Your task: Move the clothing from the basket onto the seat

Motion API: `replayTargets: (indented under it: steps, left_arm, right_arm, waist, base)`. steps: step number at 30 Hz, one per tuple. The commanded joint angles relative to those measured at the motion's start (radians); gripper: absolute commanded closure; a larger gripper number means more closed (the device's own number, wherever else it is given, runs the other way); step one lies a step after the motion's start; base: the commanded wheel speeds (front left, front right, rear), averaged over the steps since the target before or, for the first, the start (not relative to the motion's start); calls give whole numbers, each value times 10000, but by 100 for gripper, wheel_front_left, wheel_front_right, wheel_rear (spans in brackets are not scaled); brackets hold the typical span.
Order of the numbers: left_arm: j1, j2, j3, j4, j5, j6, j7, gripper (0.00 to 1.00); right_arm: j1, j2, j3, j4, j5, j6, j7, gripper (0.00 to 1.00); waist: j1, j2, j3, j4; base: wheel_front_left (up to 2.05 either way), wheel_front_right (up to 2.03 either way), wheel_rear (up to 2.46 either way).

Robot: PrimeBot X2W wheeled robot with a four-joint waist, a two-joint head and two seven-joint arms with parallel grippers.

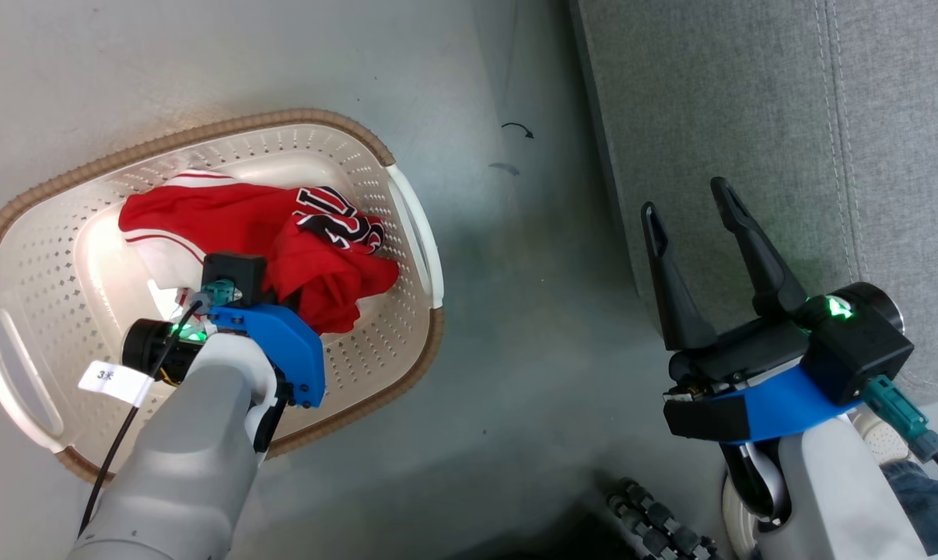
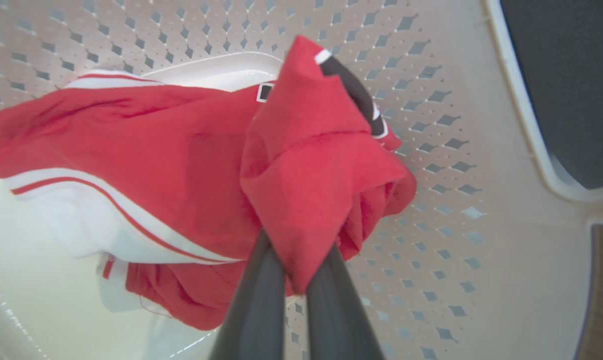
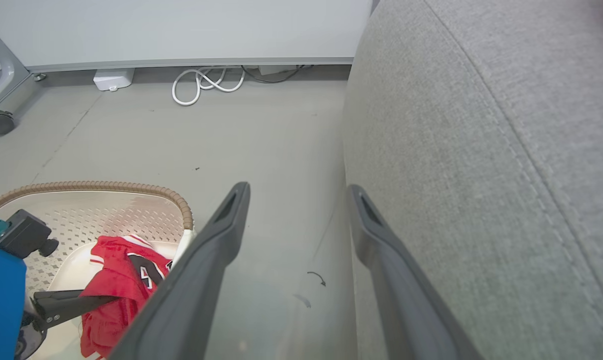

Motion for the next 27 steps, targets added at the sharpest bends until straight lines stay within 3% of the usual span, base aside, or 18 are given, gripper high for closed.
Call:
replayTargets:
  steps: [1, 8, 18, 27]
  left_arm:
    - [-135, 54, -77, -43, -80, -3, -72, 100]
    - [158, -56, -500, -617, -478, -3, -268, 100]
    - [1069, -16, -1560, -1895, -1226, -3, -560, 100]
    - [2121, 182, -785, -3839, -1028, -3, -603, 100]
  right_arm:
    - [-134, 9, 23, 40, -33, 3, -38, 0]
    - [-252, 9, 58, 282, -101, 3, -92, 0]
    - [-297, 3, 159, 802, -397, 3, -28, 0]
    - [254, 0, -35, 1012, -586, 3, 333, 0]
  waist:
    - [-1, 0, -1, 7]
    - [-1, 0, -427, 339]
    - [-1, 0, -2336, 1259]
    - [-1, 0, -4404, 2064]
  base:
    - [0, 0, 0]
    - [0, 0, 0]
    - [0, 0, 0]
    - [0, 0, 0]
